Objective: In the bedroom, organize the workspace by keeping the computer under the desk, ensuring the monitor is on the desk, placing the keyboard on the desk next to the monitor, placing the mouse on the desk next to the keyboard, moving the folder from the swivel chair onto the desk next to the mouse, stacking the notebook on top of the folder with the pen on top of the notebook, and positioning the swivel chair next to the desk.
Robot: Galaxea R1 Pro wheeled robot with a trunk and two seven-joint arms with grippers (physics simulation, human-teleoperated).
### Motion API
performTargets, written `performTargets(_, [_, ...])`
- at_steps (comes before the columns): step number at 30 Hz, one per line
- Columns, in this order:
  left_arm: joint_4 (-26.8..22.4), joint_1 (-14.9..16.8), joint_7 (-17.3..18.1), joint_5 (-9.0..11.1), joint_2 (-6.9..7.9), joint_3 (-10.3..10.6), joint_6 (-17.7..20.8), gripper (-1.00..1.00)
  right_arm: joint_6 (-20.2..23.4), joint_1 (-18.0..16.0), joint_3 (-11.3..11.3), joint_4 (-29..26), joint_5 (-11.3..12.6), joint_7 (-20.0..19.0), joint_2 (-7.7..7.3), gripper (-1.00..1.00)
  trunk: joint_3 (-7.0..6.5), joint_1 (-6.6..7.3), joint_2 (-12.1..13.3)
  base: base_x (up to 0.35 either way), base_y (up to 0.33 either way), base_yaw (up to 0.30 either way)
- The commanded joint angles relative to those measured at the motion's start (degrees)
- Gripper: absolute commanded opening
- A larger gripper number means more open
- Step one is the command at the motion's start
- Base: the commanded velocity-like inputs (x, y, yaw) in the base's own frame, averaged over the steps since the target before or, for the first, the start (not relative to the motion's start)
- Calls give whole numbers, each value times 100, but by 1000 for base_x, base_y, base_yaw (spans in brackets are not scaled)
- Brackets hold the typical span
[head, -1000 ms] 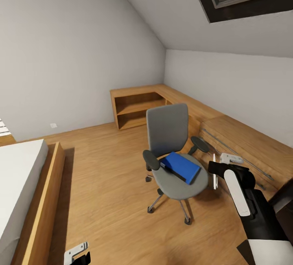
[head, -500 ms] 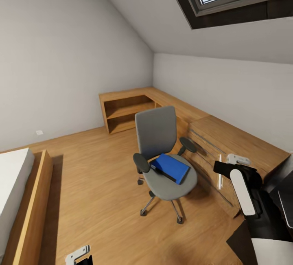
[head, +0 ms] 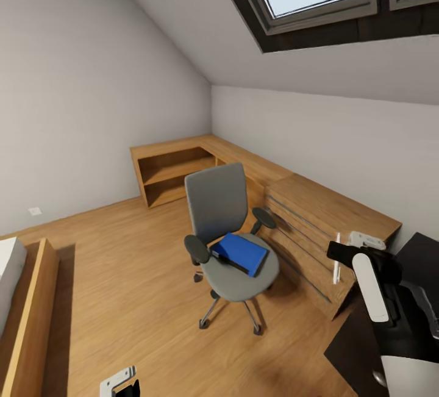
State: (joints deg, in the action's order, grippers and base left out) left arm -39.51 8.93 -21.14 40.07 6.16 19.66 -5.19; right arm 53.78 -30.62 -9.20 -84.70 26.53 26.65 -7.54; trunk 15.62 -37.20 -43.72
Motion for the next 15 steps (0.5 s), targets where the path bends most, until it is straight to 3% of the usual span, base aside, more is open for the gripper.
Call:
performTargets(1, [-4,5,-45,61,9,47,-53,100,10,-5,-23,-4,71,43,-1,-100,-17,21,35,0,0,-195])
performTargets(8, [20,5,-55,55,-23,61,-77,100,2,-5,-166,4,66,34,3,-100,-189,175,316,0,0,-195])
performTargets(15, [44,8,-57,53,-96,60,-78,100,-20,-5,-172,131,59,27,7,-100,-325,285,516,0,0,-195])
